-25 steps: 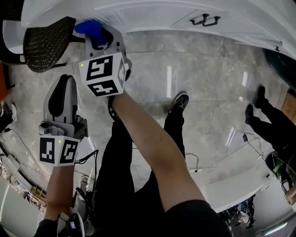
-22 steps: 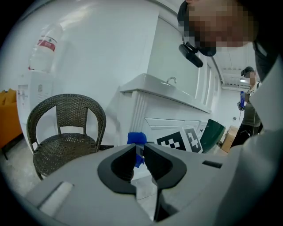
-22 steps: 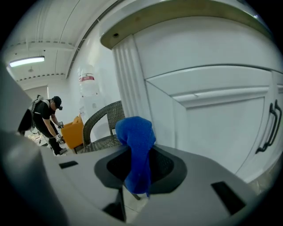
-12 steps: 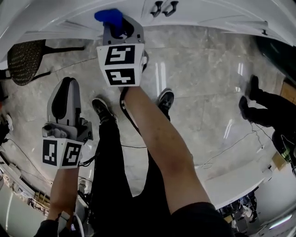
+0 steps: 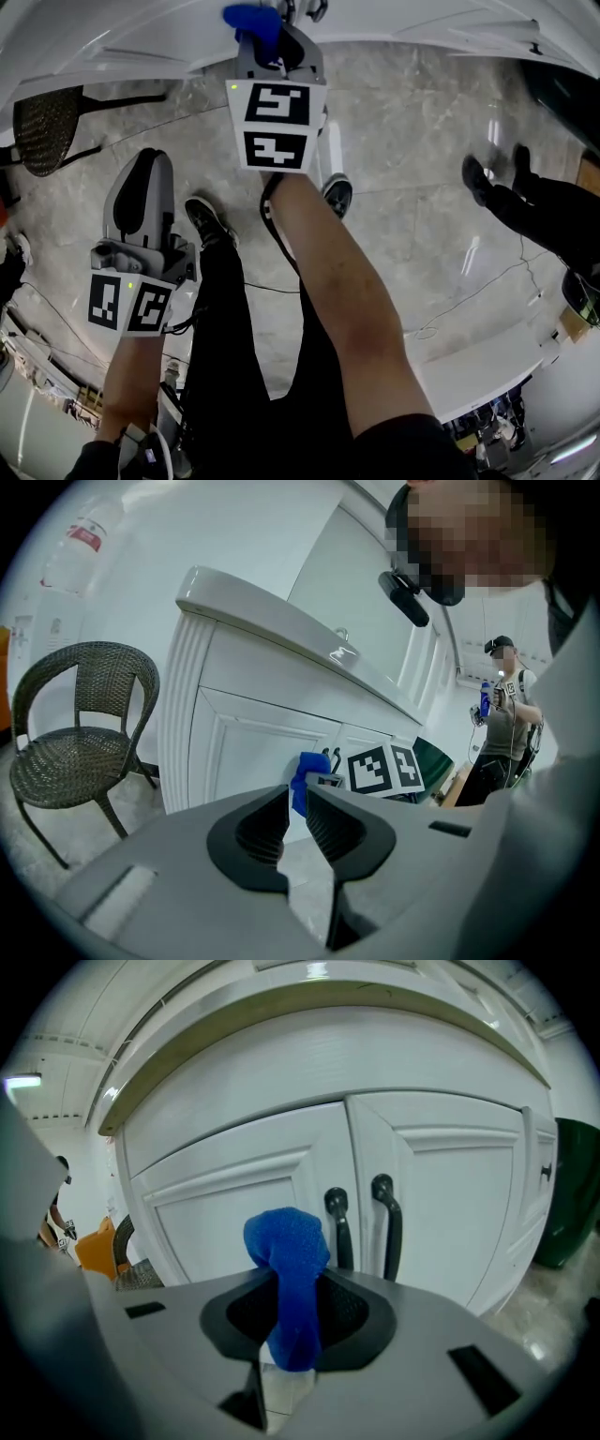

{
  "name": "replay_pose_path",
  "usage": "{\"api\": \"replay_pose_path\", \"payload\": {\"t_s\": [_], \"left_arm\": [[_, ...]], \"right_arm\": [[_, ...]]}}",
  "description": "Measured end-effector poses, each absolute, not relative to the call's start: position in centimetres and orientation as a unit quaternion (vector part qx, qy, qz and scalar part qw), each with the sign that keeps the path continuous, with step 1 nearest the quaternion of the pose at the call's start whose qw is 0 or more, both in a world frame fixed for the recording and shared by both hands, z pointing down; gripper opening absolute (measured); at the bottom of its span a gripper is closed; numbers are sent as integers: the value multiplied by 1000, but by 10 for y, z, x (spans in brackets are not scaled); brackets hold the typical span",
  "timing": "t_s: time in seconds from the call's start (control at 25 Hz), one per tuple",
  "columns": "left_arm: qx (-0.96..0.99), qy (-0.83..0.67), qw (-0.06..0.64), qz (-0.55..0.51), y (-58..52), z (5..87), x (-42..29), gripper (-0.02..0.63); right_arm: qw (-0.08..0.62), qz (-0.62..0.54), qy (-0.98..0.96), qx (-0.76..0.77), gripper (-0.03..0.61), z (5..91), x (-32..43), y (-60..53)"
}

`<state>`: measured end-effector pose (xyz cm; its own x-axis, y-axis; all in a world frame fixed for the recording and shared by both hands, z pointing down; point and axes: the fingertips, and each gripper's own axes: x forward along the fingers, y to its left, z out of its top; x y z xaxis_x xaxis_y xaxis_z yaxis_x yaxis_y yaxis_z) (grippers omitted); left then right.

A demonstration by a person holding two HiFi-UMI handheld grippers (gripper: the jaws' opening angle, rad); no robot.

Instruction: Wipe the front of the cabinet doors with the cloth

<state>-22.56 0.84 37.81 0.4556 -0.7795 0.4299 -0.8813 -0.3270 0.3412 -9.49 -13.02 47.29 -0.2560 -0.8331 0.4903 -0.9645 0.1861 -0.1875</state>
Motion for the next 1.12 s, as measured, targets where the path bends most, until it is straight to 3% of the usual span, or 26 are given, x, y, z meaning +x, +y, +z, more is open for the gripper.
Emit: {"api": "replay_pose_path", "payload": {"t_s": [0.36, 0.84, 1.12], "left_arm": [[806, -533, 241, 95, 14, 371, -265, 57], [782, -565, 232, 124, 11, 375, -383, 57], [782, -556, 243, 144, 16, 405, -372, 57]], "right_arm": [[135, 233, -729, 629, 85, 465, -85, -121], [121, 249, -837, 473, 84, 499, -336, -109], [131, 237, -844, 464, 84, 538, -332, -115]]}}
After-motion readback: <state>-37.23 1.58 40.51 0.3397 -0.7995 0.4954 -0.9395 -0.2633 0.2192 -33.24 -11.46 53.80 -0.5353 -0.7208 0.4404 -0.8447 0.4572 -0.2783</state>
